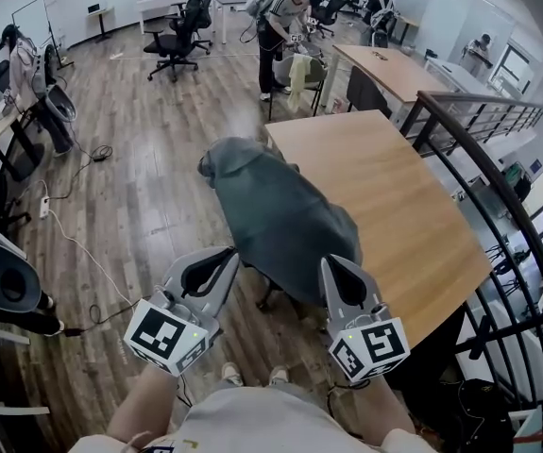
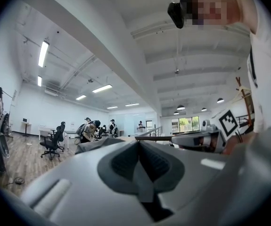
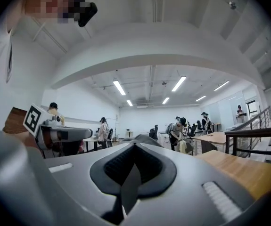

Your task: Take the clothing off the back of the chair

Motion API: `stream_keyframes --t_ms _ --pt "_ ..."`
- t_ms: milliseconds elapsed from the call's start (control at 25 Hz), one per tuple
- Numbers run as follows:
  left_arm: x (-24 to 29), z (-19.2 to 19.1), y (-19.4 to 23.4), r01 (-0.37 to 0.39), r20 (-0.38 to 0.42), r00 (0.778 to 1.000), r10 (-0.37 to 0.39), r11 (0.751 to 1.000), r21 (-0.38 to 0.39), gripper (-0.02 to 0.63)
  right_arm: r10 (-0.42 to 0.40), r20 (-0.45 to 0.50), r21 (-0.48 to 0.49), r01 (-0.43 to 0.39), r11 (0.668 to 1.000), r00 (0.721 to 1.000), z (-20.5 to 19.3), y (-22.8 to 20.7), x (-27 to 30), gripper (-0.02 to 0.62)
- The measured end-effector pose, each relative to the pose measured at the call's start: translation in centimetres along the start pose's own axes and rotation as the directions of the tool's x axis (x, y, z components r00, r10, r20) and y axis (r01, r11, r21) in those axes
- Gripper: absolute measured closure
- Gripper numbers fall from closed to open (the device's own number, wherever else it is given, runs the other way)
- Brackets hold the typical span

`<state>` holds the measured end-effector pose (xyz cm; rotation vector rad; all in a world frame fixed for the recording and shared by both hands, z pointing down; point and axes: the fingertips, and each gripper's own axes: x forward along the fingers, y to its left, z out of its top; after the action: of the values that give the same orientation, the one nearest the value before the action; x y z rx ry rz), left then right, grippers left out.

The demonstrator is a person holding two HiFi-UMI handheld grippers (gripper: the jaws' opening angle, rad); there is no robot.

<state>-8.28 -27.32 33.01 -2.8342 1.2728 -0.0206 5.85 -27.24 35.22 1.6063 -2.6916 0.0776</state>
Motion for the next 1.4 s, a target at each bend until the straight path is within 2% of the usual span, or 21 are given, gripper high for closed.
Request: stream_keyframes --t_ms 120,240,320,400,560,760,920,1120,1400 --pt "0.2 0.3 -0.3 -0.008 0.004 1.000 0.008 1.000 0.008 0.606 0.052 0.044 0.017 -0.053 0.998 0.998 1.2 0.7 -0.4 0.556" --pt "1.1 0.7 -0.5 -0.005 -0.004 1.000 0.005 1.000 0.015 0.600 0.063 0.060 0.013 -0.064 0.998 0.996 2.3 0.2 -0.4 0.525" --pt "1.8 1.0 -0.9 -0.002 -0.004 1.000 0.002 1.000 0.012 0.550 0.068 0.073 0.055 -0.072 0.996 0.995 2.8 -0.6 -0.3 0.510" --pt "2.1 1.7 -1.1 -0.010 0.018 1.000 0.010 1.000 0.013 0.531 0.080 0.092 0.100 -0.089 0.991 0.993 3.3 -1.2 -0.1 0.482" --pt "2.8 2.3 -1.0 -0.028 0.029 0.999 0.027 0.999 0.030 0.465 0.068 0.084 0.086 -0.075 0.993 0.994 3.5 -2.1 0.5 0.416" --pt "3.7 2.5 0.4 -0.068 0.029 0.997 0.067 0.997 0.046 0.440 0.030 0.057 0.074 -0.034 0.997 0.998 2.7 -3.7 1.0 0.370" --pt "5.0 0.7 1.5 -0.062 -0.024 0.998 0.063 0.998 0.026 0.409 0.014 0.015 0.058 -0.015 0.998 1.000 1.3 -4.7 1.6 0.343" --pt "6.6 -2.9 2.3 -0.051 -0.106 0.993 0.048 0.998 -0.034 0.321 0.004 -0.048 0.065 0.000 0.998 0.999 -1.7 -5.9 2.6 0.321" --pt "8.3 -7.5 3.4 -0.076 -0.212 0.975 0.066 0.996 -0.038 0.292 -0.034 -0.152 0.042 0.041 0.998 0.988 -6.3 -8.4 3.8 0.294"
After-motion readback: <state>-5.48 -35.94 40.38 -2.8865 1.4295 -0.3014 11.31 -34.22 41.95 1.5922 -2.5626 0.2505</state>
